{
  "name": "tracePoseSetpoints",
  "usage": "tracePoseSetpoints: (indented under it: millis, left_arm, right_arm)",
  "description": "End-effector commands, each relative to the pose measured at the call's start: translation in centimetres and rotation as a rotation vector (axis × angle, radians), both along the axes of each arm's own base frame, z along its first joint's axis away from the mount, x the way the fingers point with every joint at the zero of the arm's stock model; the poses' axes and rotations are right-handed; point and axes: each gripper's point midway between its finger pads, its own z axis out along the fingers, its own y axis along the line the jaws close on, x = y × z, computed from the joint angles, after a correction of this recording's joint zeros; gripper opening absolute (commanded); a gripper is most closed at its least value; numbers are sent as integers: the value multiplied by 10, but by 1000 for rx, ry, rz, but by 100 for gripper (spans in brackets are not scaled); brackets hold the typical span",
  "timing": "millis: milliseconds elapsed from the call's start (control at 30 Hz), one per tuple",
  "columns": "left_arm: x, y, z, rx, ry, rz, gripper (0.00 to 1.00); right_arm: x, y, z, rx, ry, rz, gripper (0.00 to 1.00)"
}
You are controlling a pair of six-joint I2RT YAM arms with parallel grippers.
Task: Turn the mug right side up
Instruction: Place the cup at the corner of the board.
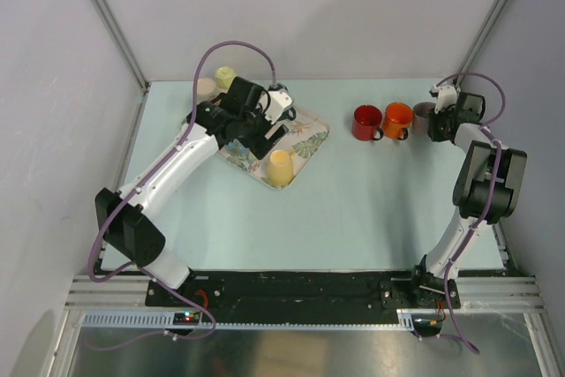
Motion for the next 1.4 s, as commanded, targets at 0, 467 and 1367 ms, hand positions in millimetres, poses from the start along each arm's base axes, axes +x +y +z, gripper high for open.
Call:
tracePoseSetpoints:
  millis: [0, 467, 1367]
  left_arm:
    - [8, -4, 16, -4, -53, -14, 89]
    - [11, -6, 11, 1, -41, -9, 89]
    - [42, 45, -10, 53, -13, 255, 96]
  right_arm:
    - [16, 2, 14, -33, -64, 7, 18]
    - [9, -1, 3, -32, -43, -31, 31]
    - [-43, 219, 132, 167, -229, 594, 72]
